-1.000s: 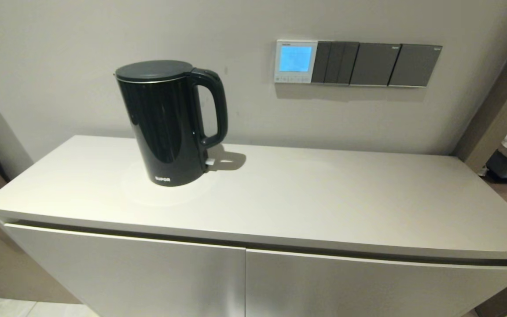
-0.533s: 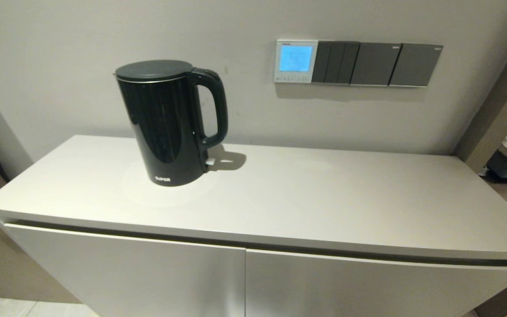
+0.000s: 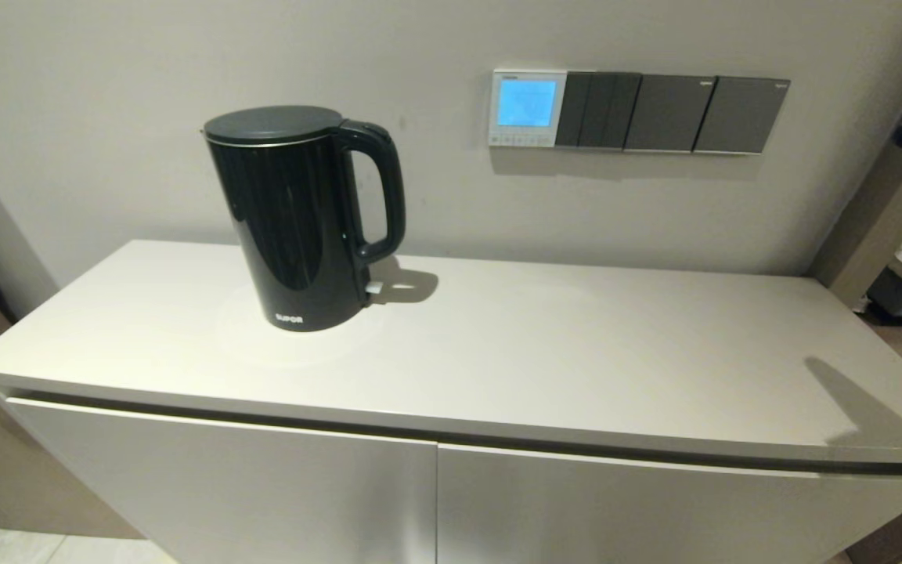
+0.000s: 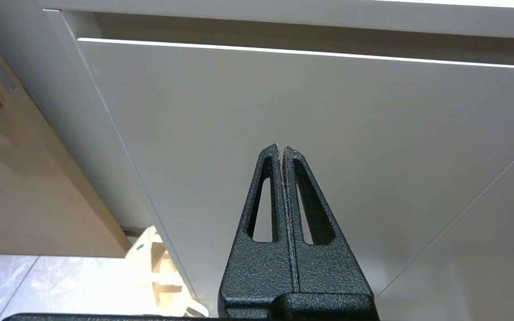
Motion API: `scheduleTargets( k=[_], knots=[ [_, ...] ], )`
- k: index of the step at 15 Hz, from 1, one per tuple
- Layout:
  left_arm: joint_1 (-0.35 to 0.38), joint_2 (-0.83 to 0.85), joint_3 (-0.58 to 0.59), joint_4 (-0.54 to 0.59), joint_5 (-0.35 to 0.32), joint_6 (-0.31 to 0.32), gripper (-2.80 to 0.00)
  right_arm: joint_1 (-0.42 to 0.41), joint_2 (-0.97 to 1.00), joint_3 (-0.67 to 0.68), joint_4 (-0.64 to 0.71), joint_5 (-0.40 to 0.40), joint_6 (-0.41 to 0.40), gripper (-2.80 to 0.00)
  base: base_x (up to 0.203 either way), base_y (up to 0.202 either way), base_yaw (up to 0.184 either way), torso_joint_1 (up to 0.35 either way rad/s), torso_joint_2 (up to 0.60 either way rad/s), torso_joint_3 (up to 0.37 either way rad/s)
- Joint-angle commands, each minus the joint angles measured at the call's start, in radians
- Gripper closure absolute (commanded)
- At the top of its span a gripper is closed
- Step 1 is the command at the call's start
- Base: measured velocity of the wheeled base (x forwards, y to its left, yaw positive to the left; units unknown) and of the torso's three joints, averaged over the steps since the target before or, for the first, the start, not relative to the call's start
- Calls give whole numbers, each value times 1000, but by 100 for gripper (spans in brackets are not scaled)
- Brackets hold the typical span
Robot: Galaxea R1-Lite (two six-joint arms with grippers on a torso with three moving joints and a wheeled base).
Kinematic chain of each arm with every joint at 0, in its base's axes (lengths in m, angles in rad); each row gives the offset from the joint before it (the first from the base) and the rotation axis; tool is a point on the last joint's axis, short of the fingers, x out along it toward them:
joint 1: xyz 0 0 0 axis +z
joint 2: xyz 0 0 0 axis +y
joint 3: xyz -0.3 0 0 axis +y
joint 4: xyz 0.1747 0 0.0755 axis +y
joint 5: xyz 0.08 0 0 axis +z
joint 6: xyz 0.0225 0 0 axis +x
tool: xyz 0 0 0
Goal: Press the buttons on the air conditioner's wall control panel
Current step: Turn on the central air conditioner
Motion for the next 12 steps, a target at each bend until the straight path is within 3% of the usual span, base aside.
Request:
scheduleTargets(
  k=[1,3,8,12],
  knots=[
    [0,2,0,1,0,0,0,112,160,-36,-74,-167,-11,0,0,0,0,0,0,0],
    [0,2,0,1,0,0,0,148,251,-47,-177,-268,-43,0,0,0,0,0,0,0],
    [1,2,0,1,0,0,0,161,465,-101,-420,-413,-69,0,0,0,0,0,0,0],
    [1,2,0,1,0,0,0,235,575,-163,-488,-441,-75,0,0,0,0,0,0,0]
  ],
)
